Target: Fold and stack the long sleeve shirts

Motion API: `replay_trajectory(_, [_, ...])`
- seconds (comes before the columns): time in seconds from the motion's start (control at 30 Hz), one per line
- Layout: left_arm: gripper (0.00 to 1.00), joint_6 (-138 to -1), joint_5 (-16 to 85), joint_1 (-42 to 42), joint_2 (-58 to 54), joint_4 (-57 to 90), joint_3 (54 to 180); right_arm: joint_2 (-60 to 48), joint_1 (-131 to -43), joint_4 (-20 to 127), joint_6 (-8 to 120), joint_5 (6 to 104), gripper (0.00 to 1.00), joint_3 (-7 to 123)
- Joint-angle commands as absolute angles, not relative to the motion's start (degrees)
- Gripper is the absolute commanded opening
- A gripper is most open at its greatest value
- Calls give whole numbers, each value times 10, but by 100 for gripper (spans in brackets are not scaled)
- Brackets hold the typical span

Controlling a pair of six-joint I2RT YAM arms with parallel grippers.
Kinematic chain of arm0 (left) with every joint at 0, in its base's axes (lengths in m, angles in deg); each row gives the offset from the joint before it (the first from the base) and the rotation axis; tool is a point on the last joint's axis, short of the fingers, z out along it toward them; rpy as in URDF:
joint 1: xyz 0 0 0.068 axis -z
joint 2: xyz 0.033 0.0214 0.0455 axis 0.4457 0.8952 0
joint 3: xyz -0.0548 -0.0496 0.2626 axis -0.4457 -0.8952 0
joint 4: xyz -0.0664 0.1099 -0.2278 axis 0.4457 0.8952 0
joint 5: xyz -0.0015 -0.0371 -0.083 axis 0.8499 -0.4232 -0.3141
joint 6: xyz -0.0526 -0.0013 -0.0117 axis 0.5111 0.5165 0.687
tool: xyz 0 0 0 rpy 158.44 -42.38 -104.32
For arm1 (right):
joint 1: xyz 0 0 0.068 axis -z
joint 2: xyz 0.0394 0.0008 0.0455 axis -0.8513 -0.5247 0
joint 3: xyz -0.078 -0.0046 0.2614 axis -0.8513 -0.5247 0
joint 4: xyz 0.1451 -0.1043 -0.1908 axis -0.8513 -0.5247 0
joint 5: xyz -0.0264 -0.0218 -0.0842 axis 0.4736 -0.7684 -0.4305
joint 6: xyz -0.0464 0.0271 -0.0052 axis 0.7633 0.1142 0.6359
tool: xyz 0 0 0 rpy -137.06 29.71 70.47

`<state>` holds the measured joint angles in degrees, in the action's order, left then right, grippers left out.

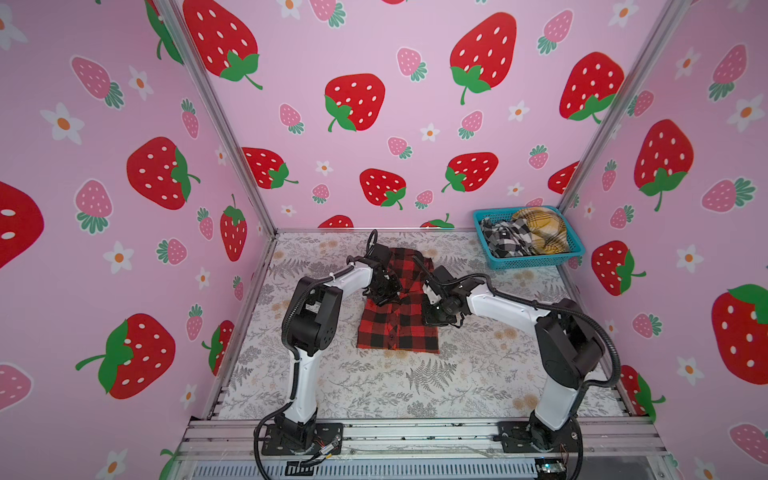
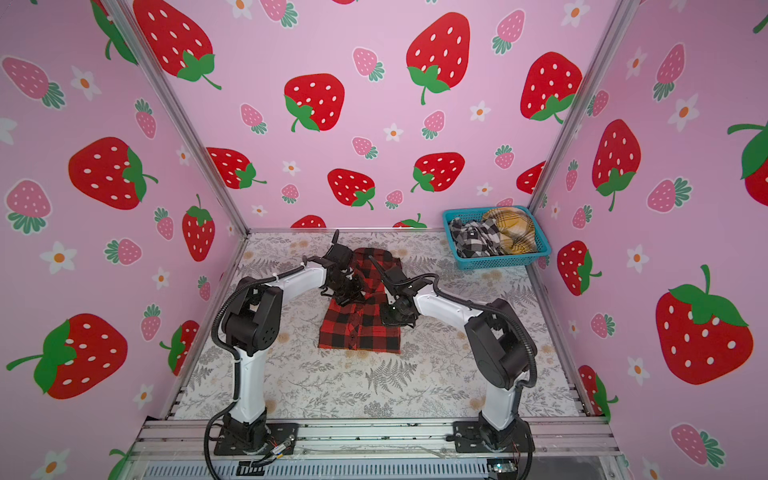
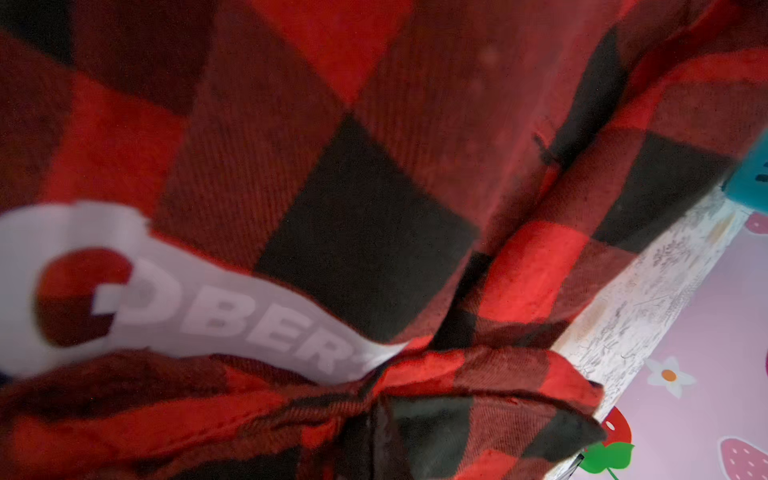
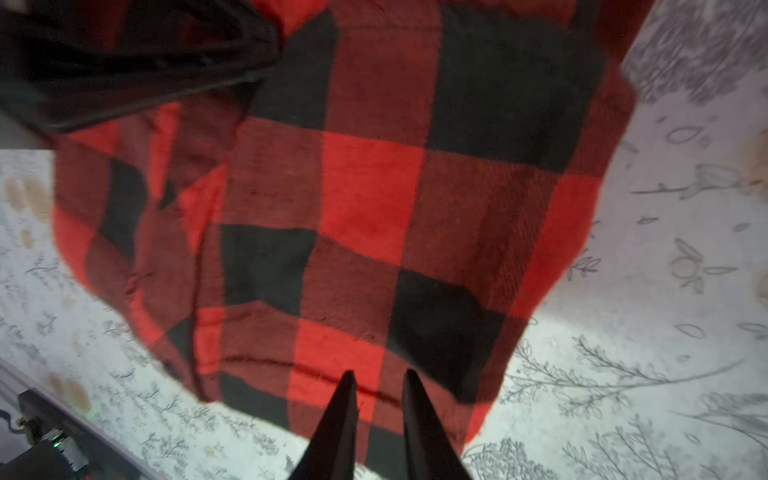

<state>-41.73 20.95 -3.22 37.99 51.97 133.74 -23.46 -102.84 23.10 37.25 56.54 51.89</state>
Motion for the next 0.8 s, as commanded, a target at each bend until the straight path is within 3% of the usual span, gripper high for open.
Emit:
replay_trajectory(0.0, [1,-422,209,-36,376,531,1318,-255,-1027,248,358,568,22,499])
replay_trajectory(0.2, [1,-429,203,-32,345,522,1269,-224,-1030,257,348,570,21,429])
replay_trajectory(0.23, [4,-433,204,-29,333,523,1261,-212,-1032,256,344,571,22,418])
replay_trajectory(0.37, [36,-460,225,-38,280,563,1277,-159,-1039,241,338,570,24,401])
replay_trajectory(0.5, [54,-491,239,-61,199,605,1301,-114,-1041,198,342,546,30,410])
replay_trajectory(0.67, [61,-519,226,-91,69,659,1234,-79,-1040,173,354,535,49,397])
replay_trajectory(0.77, [62,-512,206,-111,-10,672,1130,-79,-1040,173,363,544,51,386])
